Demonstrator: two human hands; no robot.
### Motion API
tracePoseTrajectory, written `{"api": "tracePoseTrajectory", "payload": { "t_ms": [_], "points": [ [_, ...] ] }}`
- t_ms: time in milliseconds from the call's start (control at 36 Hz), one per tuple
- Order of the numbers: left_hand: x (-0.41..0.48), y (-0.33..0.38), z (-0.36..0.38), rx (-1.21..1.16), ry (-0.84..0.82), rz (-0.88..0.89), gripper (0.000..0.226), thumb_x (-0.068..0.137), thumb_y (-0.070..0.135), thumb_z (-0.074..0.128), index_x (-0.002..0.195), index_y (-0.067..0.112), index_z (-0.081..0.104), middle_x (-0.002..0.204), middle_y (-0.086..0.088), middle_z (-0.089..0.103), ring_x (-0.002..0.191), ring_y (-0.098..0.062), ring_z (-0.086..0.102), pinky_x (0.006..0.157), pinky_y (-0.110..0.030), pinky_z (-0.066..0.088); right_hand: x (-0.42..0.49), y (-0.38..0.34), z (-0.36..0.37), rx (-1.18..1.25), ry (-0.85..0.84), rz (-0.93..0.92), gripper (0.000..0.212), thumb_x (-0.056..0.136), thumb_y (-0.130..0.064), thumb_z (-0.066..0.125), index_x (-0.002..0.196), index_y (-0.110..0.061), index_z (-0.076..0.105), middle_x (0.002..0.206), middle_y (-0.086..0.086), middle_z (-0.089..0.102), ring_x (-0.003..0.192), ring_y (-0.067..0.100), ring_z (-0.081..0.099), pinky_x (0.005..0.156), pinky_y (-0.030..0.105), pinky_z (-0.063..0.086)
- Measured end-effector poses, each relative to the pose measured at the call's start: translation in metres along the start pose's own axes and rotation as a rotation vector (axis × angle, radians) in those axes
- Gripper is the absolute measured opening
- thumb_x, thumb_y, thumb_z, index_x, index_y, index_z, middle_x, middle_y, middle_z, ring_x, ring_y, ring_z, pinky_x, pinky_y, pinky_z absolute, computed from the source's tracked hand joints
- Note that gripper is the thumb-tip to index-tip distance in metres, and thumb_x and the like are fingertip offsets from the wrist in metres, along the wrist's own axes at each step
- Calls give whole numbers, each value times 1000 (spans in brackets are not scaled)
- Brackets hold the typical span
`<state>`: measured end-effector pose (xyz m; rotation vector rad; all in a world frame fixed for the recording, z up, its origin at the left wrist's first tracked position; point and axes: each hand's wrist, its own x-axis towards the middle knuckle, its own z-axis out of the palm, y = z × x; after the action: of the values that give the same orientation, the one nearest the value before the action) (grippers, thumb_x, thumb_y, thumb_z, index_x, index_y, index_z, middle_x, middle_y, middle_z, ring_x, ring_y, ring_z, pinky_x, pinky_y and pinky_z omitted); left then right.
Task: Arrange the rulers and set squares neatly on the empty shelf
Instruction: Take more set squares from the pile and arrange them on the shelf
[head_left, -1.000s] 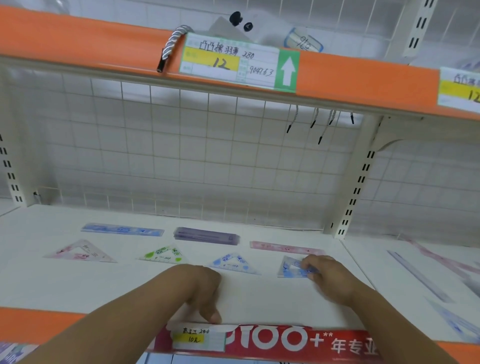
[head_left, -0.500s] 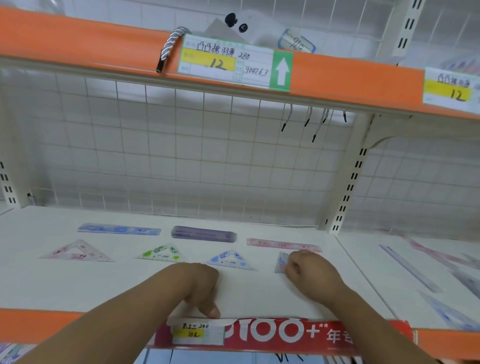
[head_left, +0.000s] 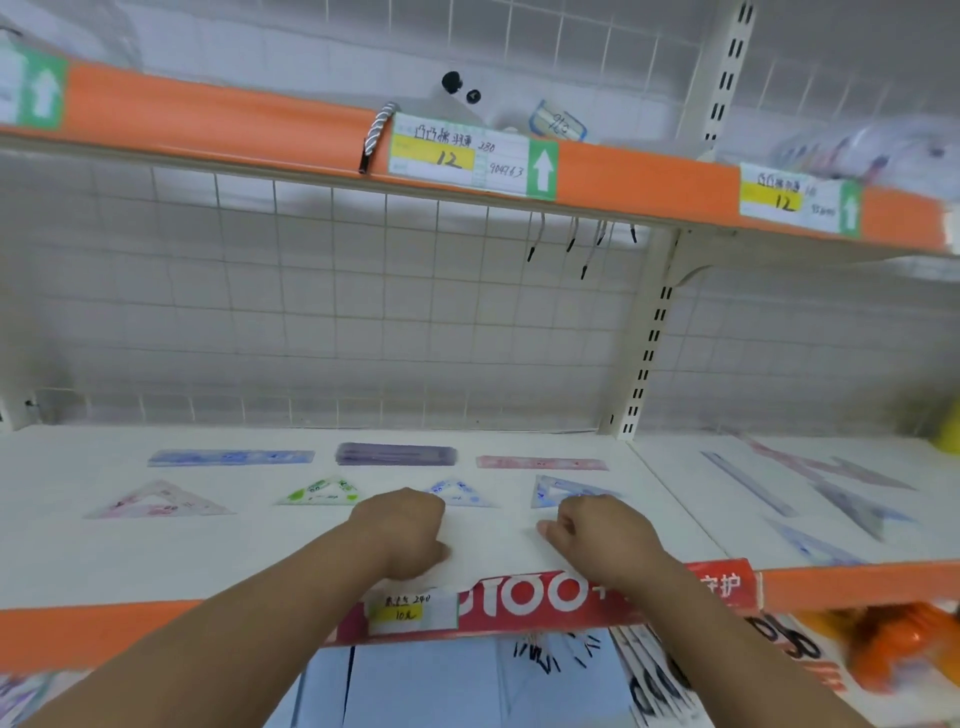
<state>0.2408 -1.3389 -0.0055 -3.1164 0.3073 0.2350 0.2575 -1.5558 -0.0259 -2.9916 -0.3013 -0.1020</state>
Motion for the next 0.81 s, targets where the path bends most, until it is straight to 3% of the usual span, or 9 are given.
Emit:
{"api": "tracePoseTrajectory", "payload": {
  "t_ms": [222, 361, 472, 556, 806],
  "points": [
    [-33, 2, -4, 40, 107, 50, 26, 97, 39, 45, 107, 16, 53, 107, -3, 55, 90, -20, 50, 74, -30, 40, -44, -15, -14, 31, 65, 78, 36, 97, -43, 42, 69, -20, 43, 80, -1, 57, 74, 17, 51, 59, 29, 38],
    [-49, 11, -1, 43, 115, 88, 28, 97, 40, 44, 111, 17, 53, 120, -3, 56, 110, -23, 54, 77, -30, 38, -75, -23, -13, 14, 35, 76, 31, 97, -43, 41, 78, -18, 46, 83, -2, 54, 78, 18, 50, 59, 29, 35],
    [-60, 25, 4, 32, 128, 119, 20, 96, 38, 45, 100, 20, 52, 118, -2, 58, 105, -22, 54, 75, -28, 37, -99, -23, -10, -3, 43, 69, 30, 97, -40, 40, 80, -16, 48, 74, -3, 49, 72, 18, 47, 56, 29, 33],
    [-68, 39, 6, 31, 125, 139, 17, 95, 37, 45, 88, 21, 43, 113, -3, 59, 96, -22, 53, 73, -27, 37, -113, -16, -9, 4, 47, 79, 34, 97, -40, 42, 71, -20, 43, 65, -5, 43, 68, 18, 46, 54, 28, 32],
    [-68, 94, -3, 60, 131, 187, 23, 95, 35, 44, 107, 18, 54, 117, -3, 59, 104, -22, 55, 75, -30, 41, -139, 30, -25, 19, 115, 106, 32, 97, -40, 42, 73, -18, 45, 73, -1, 52, 67, 18, 46, 50, 26, 29]
  ]
}}
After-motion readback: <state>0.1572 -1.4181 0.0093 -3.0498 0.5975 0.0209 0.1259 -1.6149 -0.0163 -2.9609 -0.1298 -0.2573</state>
